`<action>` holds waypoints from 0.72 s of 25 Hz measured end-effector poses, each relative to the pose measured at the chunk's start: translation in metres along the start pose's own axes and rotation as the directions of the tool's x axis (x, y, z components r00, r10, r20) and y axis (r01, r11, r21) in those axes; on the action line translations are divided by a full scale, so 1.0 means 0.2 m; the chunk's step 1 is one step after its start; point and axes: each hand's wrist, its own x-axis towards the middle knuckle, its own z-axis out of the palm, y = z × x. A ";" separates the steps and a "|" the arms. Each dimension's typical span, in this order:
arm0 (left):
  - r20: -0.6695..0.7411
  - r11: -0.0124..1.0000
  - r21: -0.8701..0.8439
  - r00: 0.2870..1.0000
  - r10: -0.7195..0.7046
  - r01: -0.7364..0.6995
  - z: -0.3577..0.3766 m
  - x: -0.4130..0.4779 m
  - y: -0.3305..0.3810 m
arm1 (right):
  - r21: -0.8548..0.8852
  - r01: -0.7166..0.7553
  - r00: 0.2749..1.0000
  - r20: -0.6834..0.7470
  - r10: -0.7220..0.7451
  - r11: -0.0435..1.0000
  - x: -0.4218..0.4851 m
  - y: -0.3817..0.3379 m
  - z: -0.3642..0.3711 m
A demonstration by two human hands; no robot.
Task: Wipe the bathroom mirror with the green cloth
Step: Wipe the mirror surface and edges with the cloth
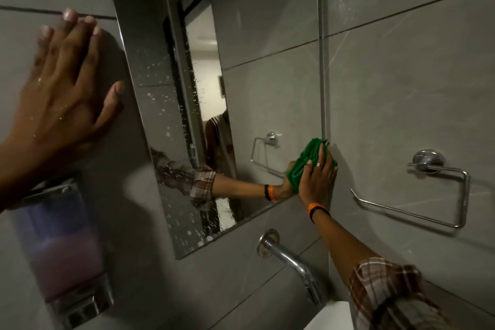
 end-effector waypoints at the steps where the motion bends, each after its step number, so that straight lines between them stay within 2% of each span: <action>1: -0.029 0.999 -0.054 1.000 -0.006 0.005 -0.03 -0.01 0.04 | 0.014 -0.018 1.000 -0.006 0.018 1.000 -0.01 0.00 0.01; 5: -0.085 0.990 -0.130 0.995 0.046 -0.056 -0.29 0.00 0.19 | 0.050 -0.069 0.997 -0.030 0.071 0.996 -0.08 -0.01 0.04; 7: -0.065 0.988 -0.151 0.997 0.034 -0.044 -0.40 0.00 0.26 | 0.081 -0.046 0.998 -0.032 0.049 0.996 -0.16 -0.04 0.06; 13: 0.046 0.990 -0.143 0.999 0.002 0.005 -0.52 0.01 0.34 | 0.147 0.130 0.991 -0.019 -0.129 0.981 -0.50 -0.24 0.09; 18: 0.097 0.988 -0.153 0.995 -0.021 0.036 -0.56 0.01 0.33 | 0.139 0.301 0.951 0.024 -0.308 0.943 -0.83 -0.46 0.09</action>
